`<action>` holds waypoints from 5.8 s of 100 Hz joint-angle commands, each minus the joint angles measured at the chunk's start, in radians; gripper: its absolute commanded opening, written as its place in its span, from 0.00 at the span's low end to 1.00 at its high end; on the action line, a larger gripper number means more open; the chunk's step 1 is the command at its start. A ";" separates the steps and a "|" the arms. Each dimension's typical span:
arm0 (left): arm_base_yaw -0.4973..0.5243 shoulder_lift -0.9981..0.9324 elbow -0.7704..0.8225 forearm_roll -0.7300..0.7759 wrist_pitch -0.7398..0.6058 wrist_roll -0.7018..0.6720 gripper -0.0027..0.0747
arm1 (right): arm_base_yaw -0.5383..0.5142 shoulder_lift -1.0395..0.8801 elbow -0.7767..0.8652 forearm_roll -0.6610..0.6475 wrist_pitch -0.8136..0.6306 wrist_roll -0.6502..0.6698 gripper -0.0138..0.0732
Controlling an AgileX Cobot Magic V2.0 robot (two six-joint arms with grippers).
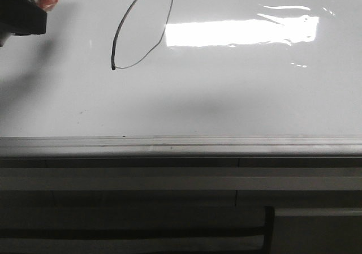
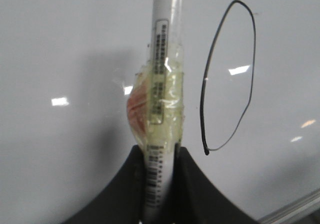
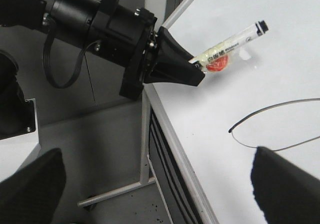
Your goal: Write number 0 on whiteboard
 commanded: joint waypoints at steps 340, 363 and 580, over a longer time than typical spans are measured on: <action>-0.328 0.342 0.176 -0.320 -0.936 -0.098 0.57 | -0.002 -0.015 0.069 0.014 -0.043 0.004 0.92; -0.328 0.342 0.221 -0.319 -0.985 -0.092 0.57 | -0.002 -0.015 0.069 0.014 -0.043 0.004 0.92; -0.348 0.182 0.536 0.217 -1.101 -0.049 0.01 | -0.002 -1.009 0.475 -0.200 0.189 0.176 0.08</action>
